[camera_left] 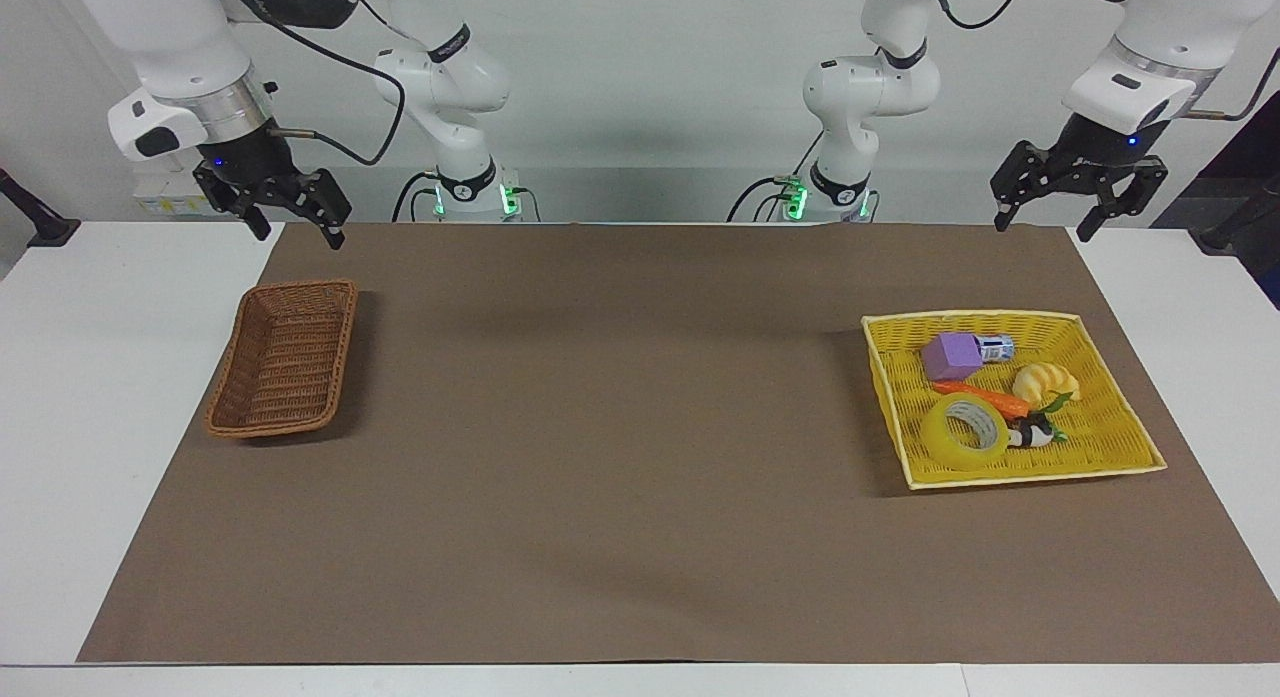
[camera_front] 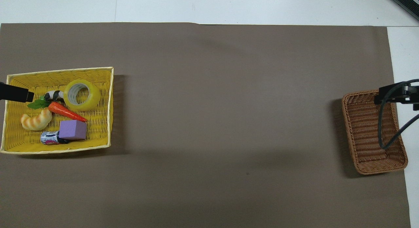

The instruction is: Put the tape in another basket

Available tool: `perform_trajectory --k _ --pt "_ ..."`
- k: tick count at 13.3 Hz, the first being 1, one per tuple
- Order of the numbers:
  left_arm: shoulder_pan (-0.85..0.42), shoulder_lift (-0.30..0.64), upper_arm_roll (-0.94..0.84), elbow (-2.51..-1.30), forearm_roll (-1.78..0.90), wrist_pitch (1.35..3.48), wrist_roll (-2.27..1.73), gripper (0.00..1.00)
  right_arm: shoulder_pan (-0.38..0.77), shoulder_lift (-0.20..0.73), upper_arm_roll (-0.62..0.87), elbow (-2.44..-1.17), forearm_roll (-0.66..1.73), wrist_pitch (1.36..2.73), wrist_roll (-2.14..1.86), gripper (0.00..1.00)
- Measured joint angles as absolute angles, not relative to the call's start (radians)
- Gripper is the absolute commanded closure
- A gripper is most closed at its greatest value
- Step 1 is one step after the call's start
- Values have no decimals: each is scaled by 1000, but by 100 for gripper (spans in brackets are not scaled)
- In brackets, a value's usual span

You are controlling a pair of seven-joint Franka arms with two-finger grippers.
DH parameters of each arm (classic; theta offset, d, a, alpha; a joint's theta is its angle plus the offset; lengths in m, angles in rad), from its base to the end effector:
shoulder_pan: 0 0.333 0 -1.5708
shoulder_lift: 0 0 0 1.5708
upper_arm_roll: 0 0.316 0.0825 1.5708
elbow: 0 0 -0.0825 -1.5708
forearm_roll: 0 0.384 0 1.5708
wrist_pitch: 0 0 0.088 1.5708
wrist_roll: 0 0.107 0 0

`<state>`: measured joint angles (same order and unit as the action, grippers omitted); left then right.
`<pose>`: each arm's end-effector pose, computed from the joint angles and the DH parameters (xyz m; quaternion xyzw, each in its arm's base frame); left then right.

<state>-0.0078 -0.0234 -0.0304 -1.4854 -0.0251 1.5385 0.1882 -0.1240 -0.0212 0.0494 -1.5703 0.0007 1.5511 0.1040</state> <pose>0.5433 -0.0238 0.6746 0.9927 -0.1138 0.0390 0.0093 0.5446 -0.0403 0.6347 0.9960 -0.0892 0.0010 0.0002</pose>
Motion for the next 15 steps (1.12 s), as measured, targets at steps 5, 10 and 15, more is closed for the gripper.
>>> perform_trajectory --k 5,10,15 --pt "-8 -23 -30 -1485 -25 1538 188 0 -125 -21 43 -1570 1 1551 104 0" --pt "-8 -24 -31 -1485 -25 1535 188 0 -126 -21 42 -1570 1 1551 104 0" --pt "-7 -24 -31 -1500 -25 1579 188 0 -124 -21 52 -1570 1 1551 104 0"
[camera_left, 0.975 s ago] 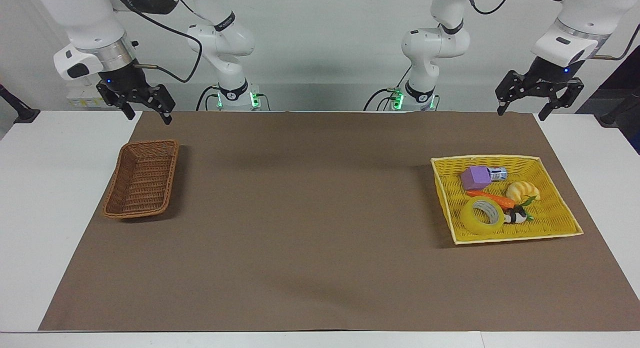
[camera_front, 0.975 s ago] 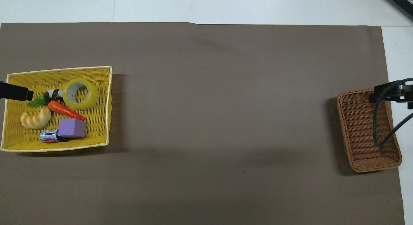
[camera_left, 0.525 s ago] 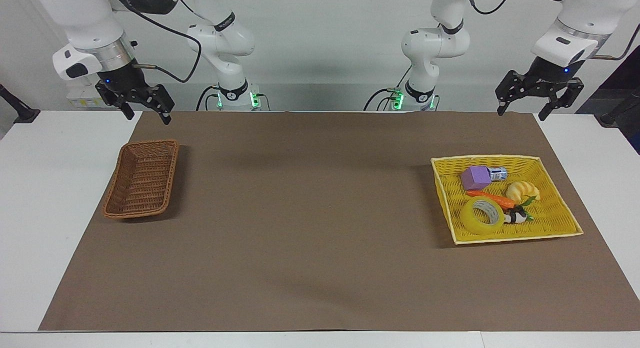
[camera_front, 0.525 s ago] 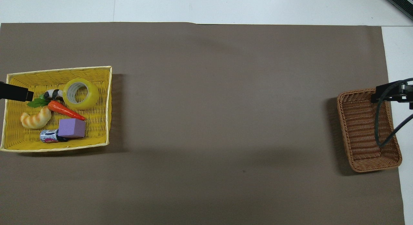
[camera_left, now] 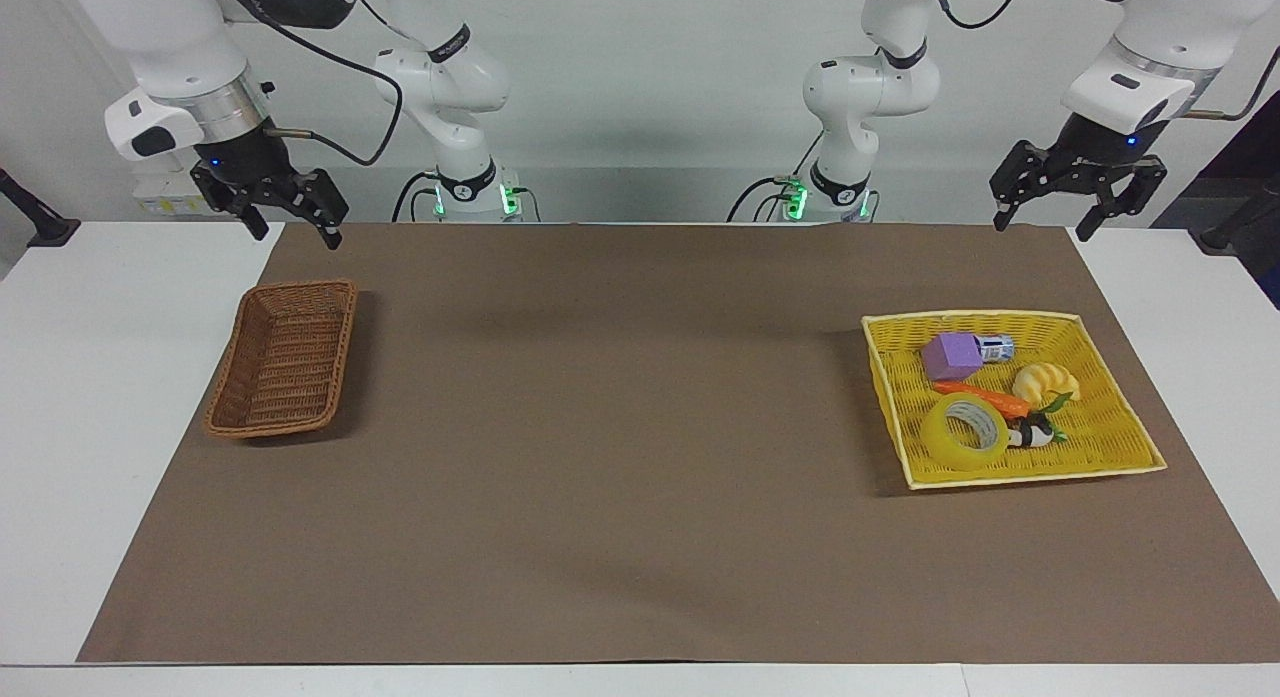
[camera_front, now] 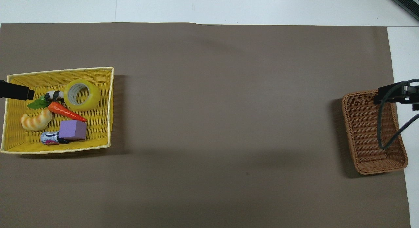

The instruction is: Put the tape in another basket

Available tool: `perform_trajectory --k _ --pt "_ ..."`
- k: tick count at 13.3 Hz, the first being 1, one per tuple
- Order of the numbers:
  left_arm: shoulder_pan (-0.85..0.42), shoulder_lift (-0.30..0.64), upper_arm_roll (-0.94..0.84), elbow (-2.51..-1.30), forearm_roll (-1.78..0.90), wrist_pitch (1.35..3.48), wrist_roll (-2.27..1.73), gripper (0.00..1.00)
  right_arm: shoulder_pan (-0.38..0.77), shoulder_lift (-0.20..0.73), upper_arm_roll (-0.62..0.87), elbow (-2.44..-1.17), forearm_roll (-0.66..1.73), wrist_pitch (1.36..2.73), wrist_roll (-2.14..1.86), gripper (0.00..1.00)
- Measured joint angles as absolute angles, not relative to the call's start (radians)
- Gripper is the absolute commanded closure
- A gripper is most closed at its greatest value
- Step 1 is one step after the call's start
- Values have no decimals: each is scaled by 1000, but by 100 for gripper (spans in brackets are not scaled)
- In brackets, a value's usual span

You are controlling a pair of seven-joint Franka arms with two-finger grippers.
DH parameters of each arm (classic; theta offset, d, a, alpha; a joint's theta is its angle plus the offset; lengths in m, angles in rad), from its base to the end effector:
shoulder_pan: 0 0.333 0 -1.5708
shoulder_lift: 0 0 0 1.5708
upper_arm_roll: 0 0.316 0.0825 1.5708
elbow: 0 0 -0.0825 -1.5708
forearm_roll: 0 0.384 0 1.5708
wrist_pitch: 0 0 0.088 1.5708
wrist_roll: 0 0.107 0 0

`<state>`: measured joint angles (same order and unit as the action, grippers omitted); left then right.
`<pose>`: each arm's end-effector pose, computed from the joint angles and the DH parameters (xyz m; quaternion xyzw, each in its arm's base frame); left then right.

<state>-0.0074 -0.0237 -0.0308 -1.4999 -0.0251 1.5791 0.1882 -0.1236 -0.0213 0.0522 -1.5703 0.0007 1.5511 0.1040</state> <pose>0.5475 -0.0238 0.6719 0.9921 -0.1134 0.0522 0.0083 0.5447 -0.0386 0.6347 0.9962 -0.0876 0.0010 0.0002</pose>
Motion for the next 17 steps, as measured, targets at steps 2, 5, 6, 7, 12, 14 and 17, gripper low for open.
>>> perform_trajectory --k 2,5,6,7,12,14,17 --pt "-6 -22 -28 -1540 -25 1639 188 0 -124 -21 52 -1570 1 1551 104 0" --pt "-4 -13 -24 -1641 -25 1762 189 0 -124 -21 52 -1570 1 1551 104 0" --pt "-2 -9 -21 -1688 -25 1819 188 0 -124 -21 52 -1570 1 1551 104 0" --pt "8 -4 -20 -1743 -25 1886 188 0 -124 -21 52 -1570 1 1551 104 0" --pt "42 80 -17 -1918 -25 2134 197 0 -124 -21 52 -1570 1 1551 104 0" --pt "46 157 -17 -1923 -25 2207 197 0 -124 -21 52 -1570 1 1551 104 0" --pt "63 247 -17 -1925 -25 2306 197 0 -124 -21 52 -1570 1 1551 104 0"
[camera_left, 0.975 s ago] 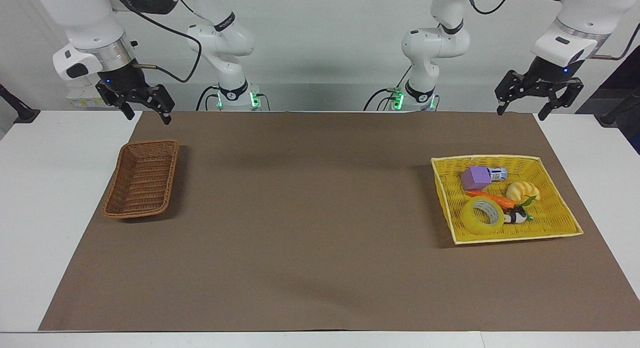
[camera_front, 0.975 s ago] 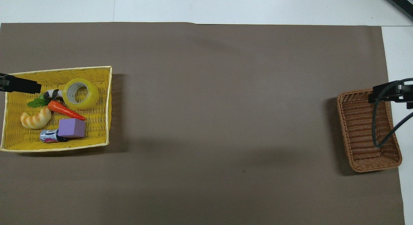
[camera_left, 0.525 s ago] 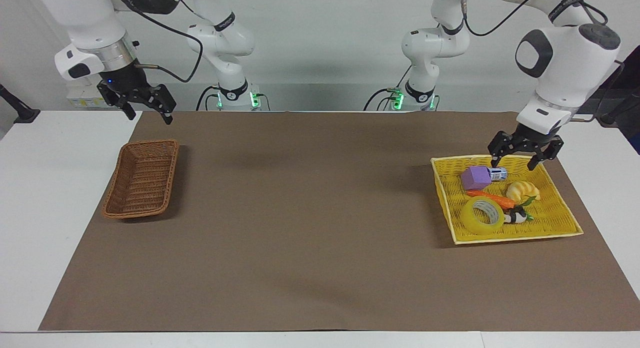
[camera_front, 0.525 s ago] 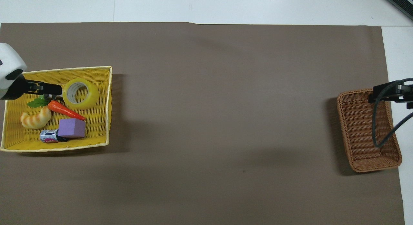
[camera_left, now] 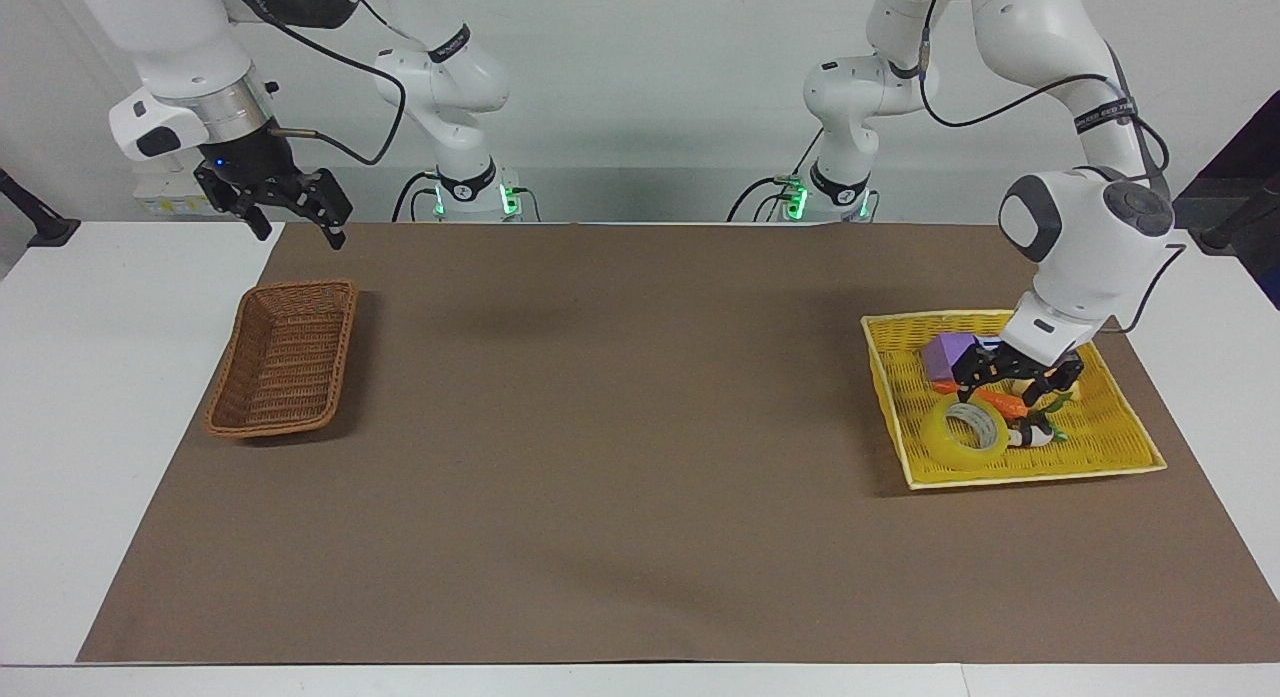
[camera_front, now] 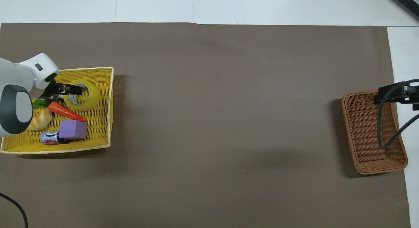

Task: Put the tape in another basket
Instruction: 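Reach the left gripper into the yellow basket and grasp the tape roll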

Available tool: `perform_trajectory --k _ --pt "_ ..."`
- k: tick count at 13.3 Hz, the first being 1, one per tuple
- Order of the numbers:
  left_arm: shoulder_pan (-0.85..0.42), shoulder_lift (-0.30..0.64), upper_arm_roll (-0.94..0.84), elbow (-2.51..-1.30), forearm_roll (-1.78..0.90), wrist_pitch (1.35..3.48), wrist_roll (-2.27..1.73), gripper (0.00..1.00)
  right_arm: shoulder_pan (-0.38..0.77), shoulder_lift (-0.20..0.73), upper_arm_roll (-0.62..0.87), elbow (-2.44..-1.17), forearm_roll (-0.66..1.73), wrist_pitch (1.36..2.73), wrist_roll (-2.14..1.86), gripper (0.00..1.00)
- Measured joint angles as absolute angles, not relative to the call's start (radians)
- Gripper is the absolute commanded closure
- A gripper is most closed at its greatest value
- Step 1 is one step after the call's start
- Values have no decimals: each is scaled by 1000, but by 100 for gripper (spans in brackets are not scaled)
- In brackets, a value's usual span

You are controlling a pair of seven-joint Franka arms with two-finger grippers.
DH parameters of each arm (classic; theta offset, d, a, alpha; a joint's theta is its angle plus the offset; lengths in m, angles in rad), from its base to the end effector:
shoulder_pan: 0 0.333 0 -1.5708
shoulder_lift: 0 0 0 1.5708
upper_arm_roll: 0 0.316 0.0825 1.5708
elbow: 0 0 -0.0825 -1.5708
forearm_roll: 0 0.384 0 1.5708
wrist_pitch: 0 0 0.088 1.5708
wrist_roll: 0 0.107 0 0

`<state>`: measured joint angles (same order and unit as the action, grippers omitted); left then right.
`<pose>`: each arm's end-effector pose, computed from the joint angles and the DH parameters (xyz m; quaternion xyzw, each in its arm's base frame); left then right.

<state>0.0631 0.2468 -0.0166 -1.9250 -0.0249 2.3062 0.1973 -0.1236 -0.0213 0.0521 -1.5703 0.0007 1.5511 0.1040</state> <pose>0.6214 0.0289 0.3760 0.9954 -0.0671 0.0681 0.0035 0.5447 -0.0386 0.6347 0.9962 -0.0876 0.0010 0.0002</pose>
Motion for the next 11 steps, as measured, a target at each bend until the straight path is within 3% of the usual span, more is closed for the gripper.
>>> perform_trajectory --k 2,3,5,6,11 --pt "86 286 -17 -1924 -29 2354 210 0 -124 -21 52 -1570 1 1551 104 0" --pt "99 302 -17 -1924 -50 2365 230 16 -124 -22 52 -1570 1 1551 104 0" --pt "116 324 -17 -1924 -113 2370 267 81 -124 -23 52 -1571 1 1551 104 0" --pt "119 331 -17 -1924 -125 2370 275 100 -124 -24 52 -1572 1 1551 104 0" --pt "119 311 -30 -1899 -134 2341 289 100 -123 -29 53 -1574 1 1551 104 0"
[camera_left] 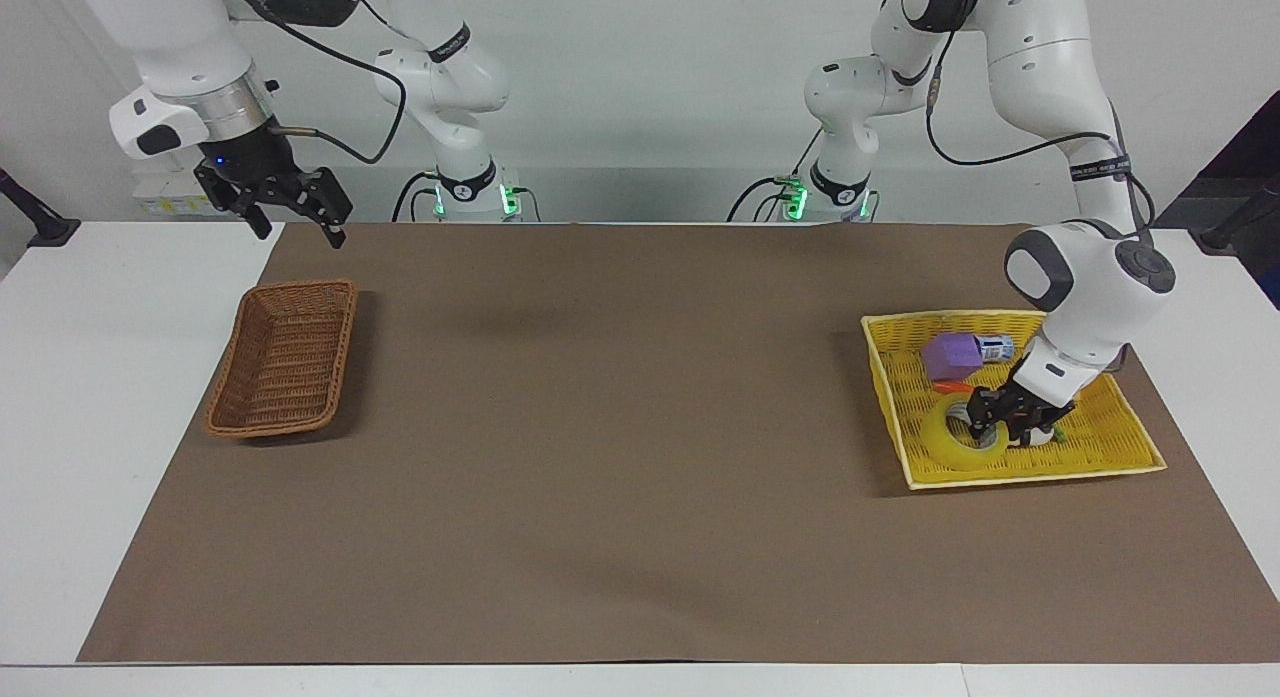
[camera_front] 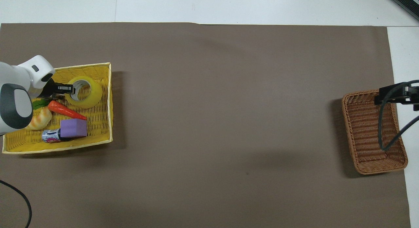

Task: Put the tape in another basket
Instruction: 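Reach the left gripper into the yellow basket and grasp the tape roll, then lift the tape with the left gripper while the right gripper approaches it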

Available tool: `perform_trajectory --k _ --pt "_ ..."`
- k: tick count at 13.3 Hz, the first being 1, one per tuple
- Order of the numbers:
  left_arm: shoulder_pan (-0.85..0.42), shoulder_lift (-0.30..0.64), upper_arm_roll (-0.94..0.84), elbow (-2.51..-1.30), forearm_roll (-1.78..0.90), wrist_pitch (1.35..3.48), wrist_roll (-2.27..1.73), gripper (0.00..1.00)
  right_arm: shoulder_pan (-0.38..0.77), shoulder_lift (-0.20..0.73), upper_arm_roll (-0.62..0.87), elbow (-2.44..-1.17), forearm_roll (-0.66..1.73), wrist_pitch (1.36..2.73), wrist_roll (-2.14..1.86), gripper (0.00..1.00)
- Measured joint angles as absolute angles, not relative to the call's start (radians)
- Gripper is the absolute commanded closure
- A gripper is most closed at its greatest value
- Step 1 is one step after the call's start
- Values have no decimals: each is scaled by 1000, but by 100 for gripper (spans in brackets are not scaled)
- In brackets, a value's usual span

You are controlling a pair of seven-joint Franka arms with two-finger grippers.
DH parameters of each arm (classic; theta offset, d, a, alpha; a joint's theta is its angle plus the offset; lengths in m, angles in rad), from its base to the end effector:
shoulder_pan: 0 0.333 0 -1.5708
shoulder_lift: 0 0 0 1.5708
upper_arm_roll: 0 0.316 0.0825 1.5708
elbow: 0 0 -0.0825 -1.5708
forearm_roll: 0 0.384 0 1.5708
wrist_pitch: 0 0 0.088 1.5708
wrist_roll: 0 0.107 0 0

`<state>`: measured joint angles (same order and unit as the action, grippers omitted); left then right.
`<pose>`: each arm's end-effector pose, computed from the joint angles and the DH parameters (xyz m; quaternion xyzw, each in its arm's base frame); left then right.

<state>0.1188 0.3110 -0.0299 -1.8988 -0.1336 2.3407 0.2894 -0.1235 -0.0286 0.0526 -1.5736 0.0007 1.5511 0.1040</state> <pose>0.6316 0.0553 0.3514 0.9948 -0.0556 0.0744 0.0421 0.5425 -0.0380 0.6371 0.9962 -0.0873 0.0030 0.0003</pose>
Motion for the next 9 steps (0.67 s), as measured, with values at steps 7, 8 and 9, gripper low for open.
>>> perform_trajectory --k 7,8,9 --pt "-63 115 -67 -1840 -172 2096 72 100 -49 -67 56 -1652 10 1551 94 0" --pt "-108 110 -68 -1840 -193 2097 8 100 -27 -72 57 -1664 36 1551 79 0" --pt "-146 111 -69 -1841 -219 2098 -42 100 -14 -75 58 -1677 74 1551 65 0"
